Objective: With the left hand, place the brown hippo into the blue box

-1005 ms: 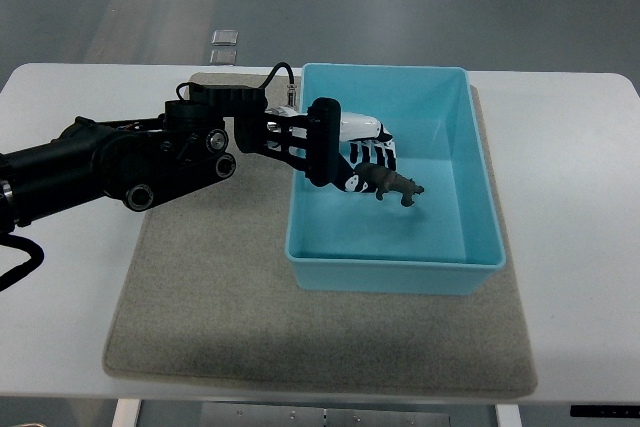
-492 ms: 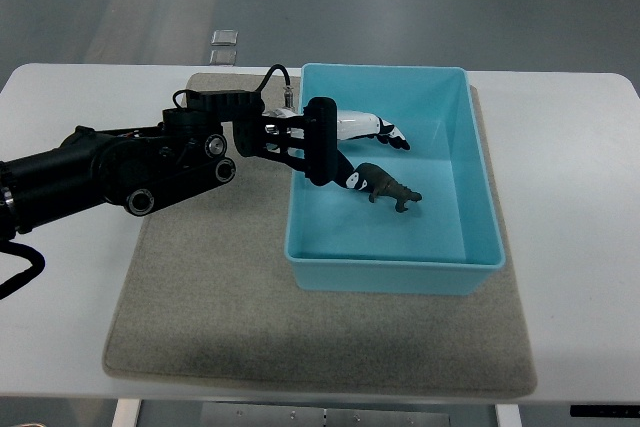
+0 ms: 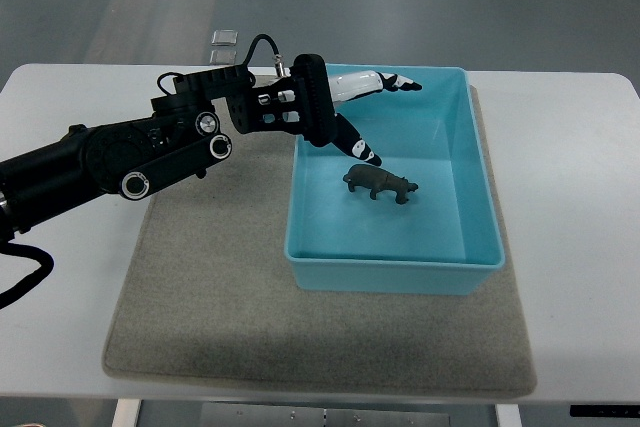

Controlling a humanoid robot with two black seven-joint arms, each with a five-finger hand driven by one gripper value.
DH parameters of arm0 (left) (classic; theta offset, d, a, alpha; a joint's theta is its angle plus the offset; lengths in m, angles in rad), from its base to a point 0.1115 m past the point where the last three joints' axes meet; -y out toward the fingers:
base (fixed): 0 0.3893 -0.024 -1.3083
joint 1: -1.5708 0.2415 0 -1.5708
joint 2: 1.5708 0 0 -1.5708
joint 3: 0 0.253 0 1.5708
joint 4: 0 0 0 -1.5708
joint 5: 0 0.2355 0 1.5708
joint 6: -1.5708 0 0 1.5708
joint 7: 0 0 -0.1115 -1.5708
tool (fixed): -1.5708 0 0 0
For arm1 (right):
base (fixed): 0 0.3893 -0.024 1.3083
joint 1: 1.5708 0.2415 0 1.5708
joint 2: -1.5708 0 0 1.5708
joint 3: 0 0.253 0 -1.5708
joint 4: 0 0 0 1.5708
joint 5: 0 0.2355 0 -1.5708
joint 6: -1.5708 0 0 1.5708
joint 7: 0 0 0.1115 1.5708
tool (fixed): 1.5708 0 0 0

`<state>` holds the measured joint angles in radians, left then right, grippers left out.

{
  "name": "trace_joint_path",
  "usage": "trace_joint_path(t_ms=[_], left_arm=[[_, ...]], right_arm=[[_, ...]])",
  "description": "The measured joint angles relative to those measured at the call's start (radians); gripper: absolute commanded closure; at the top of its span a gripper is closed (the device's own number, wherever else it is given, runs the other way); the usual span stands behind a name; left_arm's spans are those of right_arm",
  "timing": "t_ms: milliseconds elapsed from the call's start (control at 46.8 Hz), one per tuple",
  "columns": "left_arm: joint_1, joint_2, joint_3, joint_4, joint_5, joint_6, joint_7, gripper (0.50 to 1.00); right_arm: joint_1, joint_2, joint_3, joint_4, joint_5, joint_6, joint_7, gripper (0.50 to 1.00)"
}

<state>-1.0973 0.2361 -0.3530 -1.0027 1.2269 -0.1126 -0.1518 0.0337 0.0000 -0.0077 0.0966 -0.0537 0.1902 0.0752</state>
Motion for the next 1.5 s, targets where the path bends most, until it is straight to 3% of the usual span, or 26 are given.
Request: trace_joint_path(t_ms=[449,706,1005,1497], left_arm=[[0.080,0.027,-0.272,0.029,-0.275,0.048,0.001,0.506],[0.147,0.033,-0.403,0.096,-0.510,0.181,-0.016,0.508],[0.267,0.037,-0.542,0.102,-0.774,0.182,-0.016,0.508],[0.378,0.049,-0.697,0.114,-0.789,0.191,-0.017,0.506]], right_arm=[[0.000,0.000,0.000,0.000,0.000,0.000,0.000,0.564],[0.000,0.000,0.000,0.000,0.000,0.000,0.000,0.564],[0.000,0.000,0.000,0.000,0.000,0.000,0.000,0.564],[0.000,0.000,0.000,0.000,0.000,0.000,0.000,0.564]])
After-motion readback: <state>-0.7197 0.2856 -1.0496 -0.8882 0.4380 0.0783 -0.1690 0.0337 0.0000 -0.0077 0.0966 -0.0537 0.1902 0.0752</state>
